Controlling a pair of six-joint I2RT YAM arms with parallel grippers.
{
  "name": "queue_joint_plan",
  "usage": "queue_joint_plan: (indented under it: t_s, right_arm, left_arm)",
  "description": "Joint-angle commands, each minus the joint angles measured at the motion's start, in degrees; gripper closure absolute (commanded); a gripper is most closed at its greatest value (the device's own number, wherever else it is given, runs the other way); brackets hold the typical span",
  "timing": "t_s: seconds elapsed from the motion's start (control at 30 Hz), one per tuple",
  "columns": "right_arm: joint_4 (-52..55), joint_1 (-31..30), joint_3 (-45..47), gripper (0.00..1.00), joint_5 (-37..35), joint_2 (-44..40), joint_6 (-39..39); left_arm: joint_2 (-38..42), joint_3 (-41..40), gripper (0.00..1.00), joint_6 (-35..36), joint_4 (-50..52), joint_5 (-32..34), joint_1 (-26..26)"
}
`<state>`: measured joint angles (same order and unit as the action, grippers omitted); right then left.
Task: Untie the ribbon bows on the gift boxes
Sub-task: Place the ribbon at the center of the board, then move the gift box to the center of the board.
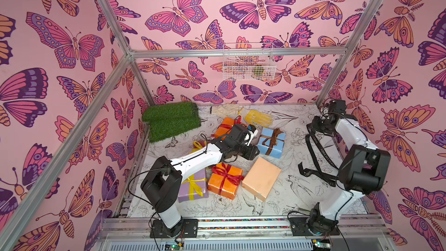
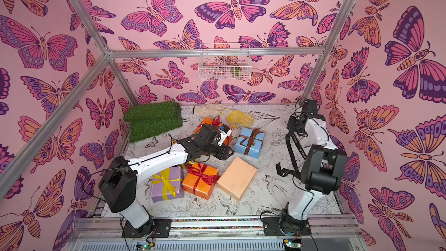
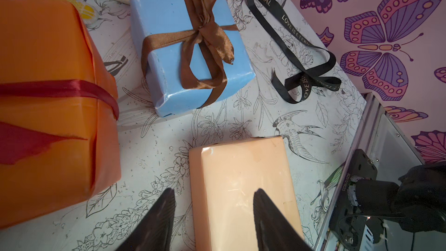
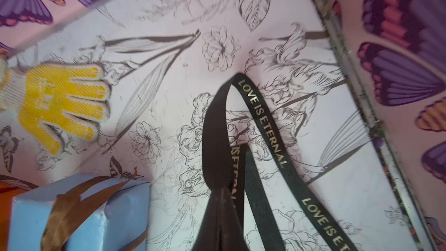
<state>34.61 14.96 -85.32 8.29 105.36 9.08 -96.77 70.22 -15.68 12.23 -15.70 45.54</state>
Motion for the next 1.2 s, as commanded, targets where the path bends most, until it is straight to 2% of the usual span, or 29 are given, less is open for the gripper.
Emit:
queue_joint_plan:
  t_s: [0.0, 0.13, 0.2, 0.27, 0.3, 0.37, 0.5, 0.7, 0.8, 1.17]
  right_arm:
    - [5.4, 0.0, -3.5, 1.0, 2.6, 3.5, 1.7]
    - [5.0, 0.0, -3.2, 0.9, 3.0, 5.2, 2.5]
    - [4.7, -0.1, -2.9, 0.77, 3.3, 5.1, 3.0]
    - [4.3, 0.0, -2.5, 0.54, 3.5, 4.4, 3.4]
    - [4.0, -0.1, -2.3, 0.48, 3.3, 3.9, 3.5]
    - [3.6, -0.1, -1.9, 0.43, 3.6, 2.7, 4.0]
    - [4.9, -2.0, -1.5, 0.43, 4.8, 0.3, 4.7]
    - [0.8, -12.1, 5.8, 0.43, 9.8, -4.3, 8.0]
    - [-0.1, -15.7, 7.8, 0.42, 9.7, -4.1, 8.9]
    - [-4.8, -17.2, 14.2, 0.42, 15.4, -3.4, 10.7]
  left_arm:
    - [2.1, -1.7, 0.45, 0.5, 1.8, 0.7, 0.6]
    - [3.0, -2.5, 0.44, 0.4, 2.7, 1.5, 1.0]
    - [3.1, -2.8, 0.44, 0.3, 2.9, 1.8, 1.3]
    - [3.1, -3.0, 0.44, 0.3, 3.2, 2.1, 1.6]
    - [3.2, -3.1, 0.44, 0.3, 3.4, 2.3, 1.8]
    - [3.2, -3.2, 0.44, 0.2, 3.9, 2.8, 2.0]
    - [3.7, -3.2, 0.44, 0.0, 4.7, 3.4, 2.2]
    - [4.3, -5.0, 0.44, -0.6, 5.5, 4.0, 2.5]
    - [4.9, -6.2, 0.44, -0.8, 5.7, 4.0, 2.7]
    - [7.7, -7.4, 0.44, -1.5, 6.1, 4.5, 3.2]
